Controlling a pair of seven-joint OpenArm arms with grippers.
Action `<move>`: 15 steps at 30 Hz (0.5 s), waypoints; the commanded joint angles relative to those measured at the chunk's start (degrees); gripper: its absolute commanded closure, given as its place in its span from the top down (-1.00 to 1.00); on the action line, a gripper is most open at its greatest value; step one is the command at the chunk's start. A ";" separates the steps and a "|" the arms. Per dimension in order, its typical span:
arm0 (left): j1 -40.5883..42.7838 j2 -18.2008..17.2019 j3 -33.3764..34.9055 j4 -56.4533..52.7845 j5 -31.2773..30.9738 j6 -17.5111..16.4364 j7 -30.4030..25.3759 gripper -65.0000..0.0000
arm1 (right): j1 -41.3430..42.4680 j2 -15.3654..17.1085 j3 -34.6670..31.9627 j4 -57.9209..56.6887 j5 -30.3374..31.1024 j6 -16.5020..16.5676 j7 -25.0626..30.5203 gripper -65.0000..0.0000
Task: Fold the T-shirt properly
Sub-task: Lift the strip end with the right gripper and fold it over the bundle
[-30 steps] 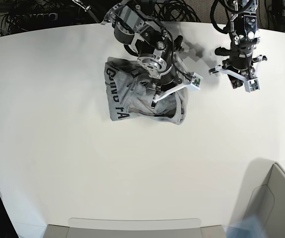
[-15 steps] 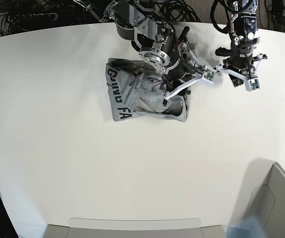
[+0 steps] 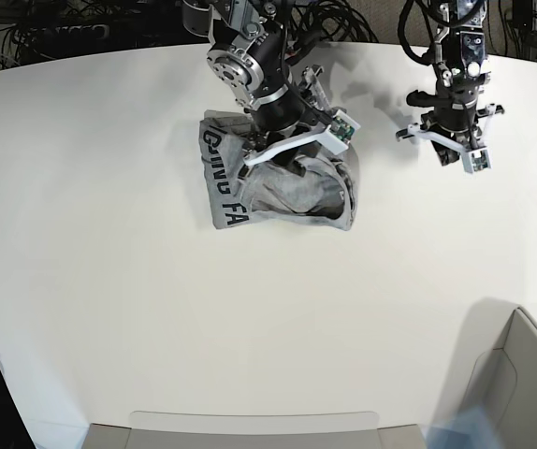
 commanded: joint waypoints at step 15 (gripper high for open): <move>-1.75 -0.25 0.14 -3.91 0.26 -0.02 -0.92 -0.80 | -0.94 -0.78 -0.50 0.73 -3.04 -6.71 -2.61 -0.31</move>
